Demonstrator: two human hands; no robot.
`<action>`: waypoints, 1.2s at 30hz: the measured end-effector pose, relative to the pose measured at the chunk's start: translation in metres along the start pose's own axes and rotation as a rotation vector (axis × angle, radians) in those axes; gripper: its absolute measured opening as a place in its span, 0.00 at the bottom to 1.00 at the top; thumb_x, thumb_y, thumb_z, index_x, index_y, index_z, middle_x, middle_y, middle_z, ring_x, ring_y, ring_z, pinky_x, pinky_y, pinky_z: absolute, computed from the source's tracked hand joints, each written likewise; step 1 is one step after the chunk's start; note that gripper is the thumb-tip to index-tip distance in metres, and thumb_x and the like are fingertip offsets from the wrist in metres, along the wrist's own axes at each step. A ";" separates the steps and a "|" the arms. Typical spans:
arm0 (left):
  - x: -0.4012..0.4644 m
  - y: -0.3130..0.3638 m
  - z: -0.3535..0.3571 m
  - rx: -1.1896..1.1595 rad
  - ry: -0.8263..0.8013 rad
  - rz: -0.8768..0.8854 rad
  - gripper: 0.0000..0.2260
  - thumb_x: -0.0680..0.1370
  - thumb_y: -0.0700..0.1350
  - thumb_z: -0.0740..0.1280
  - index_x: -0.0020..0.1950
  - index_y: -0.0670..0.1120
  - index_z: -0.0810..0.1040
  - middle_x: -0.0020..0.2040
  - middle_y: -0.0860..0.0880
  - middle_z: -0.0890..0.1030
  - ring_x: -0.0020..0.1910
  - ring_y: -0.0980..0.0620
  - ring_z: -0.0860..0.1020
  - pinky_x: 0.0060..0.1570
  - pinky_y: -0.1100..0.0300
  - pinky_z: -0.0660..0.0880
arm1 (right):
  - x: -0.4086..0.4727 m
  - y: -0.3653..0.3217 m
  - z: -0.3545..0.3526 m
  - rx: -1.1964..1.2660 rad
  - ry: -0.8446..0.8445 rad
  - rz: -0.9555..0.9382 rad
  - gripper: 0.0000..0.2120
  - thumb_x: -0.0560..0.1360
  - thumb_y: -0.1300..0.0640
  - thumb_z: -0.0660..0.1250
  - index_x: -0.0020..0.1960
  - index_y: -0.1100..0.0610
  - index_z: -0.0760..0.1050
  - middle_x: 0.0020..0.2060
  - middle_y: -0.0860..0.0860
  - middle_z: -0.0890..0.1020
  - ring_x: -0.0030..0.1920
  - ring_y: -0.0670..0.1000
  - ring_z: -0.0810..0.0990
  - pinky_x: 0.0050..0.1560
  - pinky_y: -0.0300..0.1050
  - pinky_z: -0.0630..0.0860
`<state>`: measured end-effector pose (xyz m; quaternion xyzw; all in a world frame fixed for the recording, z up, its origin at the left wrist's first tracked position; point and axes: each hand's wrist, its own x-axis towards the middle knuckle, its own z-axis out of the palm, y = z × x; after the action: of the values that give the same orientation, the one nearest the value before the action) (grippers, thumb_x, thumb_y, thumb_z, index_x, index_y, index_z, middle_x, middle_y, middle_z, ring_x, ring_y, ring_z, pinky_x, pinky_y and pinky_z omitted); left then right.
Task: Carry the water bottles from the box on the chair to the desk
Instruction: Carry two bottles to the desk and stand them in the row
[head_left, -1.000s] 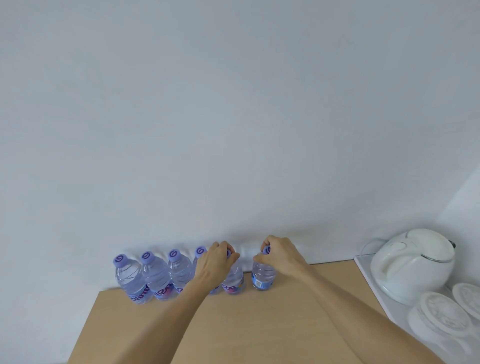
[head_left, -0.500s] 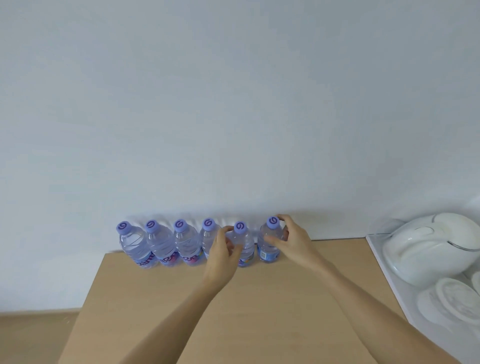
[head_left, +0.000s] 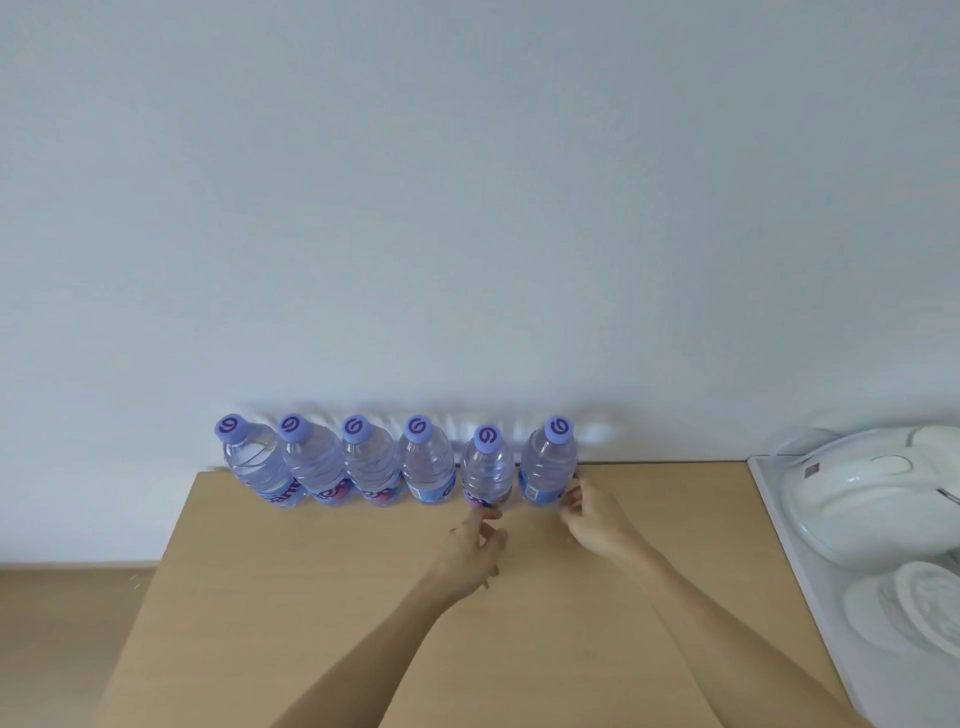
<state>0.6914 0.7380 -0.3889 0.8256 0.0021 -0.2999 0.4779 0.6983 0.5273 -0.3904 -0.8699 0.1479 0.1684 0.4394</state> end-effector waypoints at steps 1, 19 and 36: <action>0.002 0.003 -0.001 -0.006 0.010 0.004 0.14 0.79 0.44 0.60 0.65 0.46 0.71 0.51 0.44 0.79 0.34 0.53 0.78 0.33 0.55 0.78 | 0.002 -0.001 0.002 -0.014 0.007 0.003 0.10 0.76 0.61 0.61 0.57 0.55 0.70 0.45 0.51 0.79 0.40 0.52 0.80 0.45 0.51 0.79; -0.007 -0.002 -0.043 -0.109 0.103 0.031 0.06 0.80 0.44 0.62 0.54 0.48 0.76 0.44 0.48 0.82 0.32 0.53 0.79 0.31 0.57 0.76 | -0.001 -0.024 0.004 -0.193 -0.015 -0.014 0.08 0.78 0.52 0.60 0.57 0.49 0.69 0.44 0.48 0.81 0.44 0.51 0.80 0.47 0.49 0.77; -0.057 0.126 -0.081 0.161 0.084 0.659 0.04 0.80 0.48 0.64 0.51 0.57 0.77 0.43 0.54 0.82 0.38 0.57 0.78 0.37 0.66 0.74 | -0.140 -0.060 -0.079 -0.237 0.456 -0.117 0.13 0.76 0.41 0.63 0.58 0.45 0.72 0.48 0.40 0.77 0.46 0.40 0.76 0.49 0.44 0.73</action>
<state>0.7212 0.7500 -0.2320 0.8287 -0.2688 -0.0941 0.4818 0.6096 0.5126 -0.2442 -0.9377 0.1717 -0.0414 0.2990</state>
